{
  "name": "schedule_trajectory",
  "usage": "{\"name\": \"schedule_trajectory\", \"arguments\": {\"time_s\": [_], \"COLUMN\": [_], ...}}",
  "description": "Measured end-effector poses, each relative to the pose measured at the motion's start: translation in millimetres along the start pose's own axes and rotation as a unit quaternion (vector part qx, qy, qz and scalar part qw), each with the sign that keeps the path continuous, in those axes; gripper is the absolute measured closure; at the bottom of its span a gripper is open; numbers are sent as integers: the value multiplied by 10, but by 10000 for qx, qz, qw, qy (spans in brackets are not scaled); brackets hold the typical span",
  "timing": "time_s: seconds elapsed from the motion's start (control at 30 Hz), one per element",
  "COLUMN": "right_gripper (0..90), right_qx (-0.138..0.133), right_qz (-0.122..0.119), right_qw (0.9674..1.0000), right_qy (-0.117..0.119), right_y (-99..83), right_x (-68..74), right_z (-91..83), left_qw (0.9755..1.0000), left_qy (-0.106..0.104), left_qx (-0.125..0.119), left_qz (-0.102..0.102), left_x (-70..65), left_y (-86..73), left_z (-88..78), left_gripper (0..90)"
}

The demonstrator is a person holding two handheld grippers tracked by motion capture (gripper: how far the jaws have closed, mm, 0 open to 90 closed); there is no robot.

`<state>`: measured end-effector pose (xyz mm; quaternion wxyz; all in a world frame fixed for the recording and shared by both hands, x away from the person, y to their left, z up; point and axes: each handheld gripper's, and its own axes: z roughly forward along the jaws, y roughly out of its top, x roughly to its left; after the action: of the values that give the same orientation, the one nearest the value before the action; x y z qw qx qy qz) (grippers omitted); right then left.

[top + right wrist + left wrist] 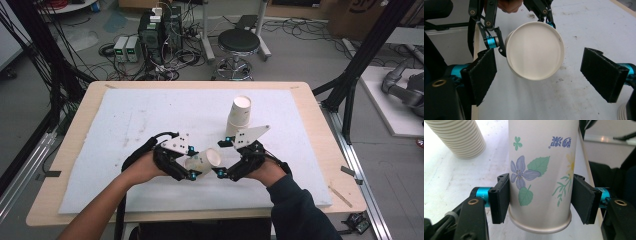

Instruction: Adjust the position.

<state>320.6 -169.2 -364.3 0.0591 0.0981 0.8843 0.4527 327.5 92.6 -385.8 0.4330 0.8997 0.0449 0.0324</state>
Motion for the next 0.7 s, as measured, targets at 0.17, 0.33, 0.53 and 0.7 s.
{"name": "schedule_trajectory", "arguments": {"time_s": [0.17, 0.33, 0.53, 0.7], "right_gripper": [146, 146, 163, 256], "right_qx": [85, 194, 324, 467], "right_qz": [-77, -219, -393, -554], "right_qw": [9999, 9994, 9982, 9958], "right_qy": [90, 188, 323, 565], "right_y": [-4, 11, 41, 46], "right_x": [1, 21, 43, 68], "right_z": [8, 29, 81, 142], "left_qw": [9991, 9973, 9954, 9942], "left_qy": [-261, -327, -424, -535], "left_qx": [331, 635, 819, 879], "left_qz": [43, 163, 242, 298], "left_x": [10, 14, 0, -14], "left_y": [99, 182, 205, 215], "left_z": [-13, -12, 48, 79], "left_gripper": [366, 366, 366, 365]}}
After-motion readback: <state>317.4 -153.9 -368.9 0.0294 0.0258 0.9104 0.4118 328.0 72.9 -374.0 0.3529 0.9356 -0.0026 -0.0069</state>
